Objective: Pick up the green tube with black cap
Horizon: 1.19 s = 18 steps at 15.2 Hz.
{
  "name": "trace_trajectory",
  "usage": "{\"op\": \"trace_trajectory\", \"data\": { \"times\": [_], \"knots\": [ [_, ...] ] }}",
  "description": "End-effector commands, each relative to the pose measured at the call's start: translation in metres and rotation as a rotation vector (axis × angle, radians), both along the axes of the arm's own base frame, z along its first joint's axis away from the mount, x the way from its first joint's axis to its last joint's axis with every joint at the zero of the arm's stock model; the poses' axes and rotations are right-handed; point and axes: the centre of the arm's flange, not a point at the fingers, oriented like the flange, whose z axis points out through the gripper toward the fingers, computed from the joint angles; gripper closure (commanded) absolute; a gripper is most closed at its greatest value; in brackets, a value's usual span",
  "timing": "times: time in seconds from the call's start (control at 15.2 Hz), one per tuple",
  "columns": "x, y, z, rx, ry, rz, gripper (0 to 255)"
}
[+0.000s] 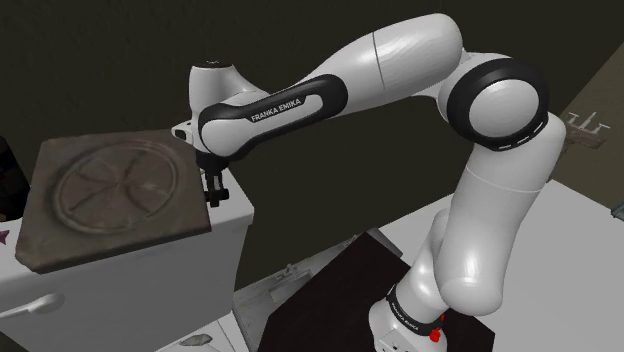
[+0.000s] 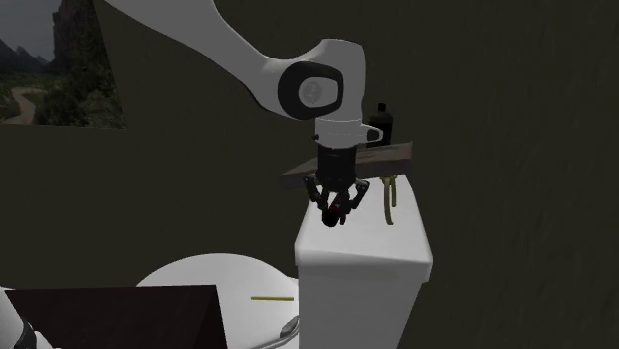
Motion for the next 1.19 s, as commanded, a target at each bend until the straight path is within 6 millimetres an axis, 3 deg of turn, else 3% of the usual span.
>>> {"op": "trace_trajectory", "data": {
  "times": [0.0, 0.99, 1.12],
  "knots": [
    [-0.001, 0.0, -0.001, -0.001, 0.002, 0.001, 255],
    [-0.001, 0.0, 0.078, -0.001, 0.002, 0.001, 255],
    [-0.001, 0.0, 0.079, -0.001, 0.002, 0.001, 255]
  ]
}}
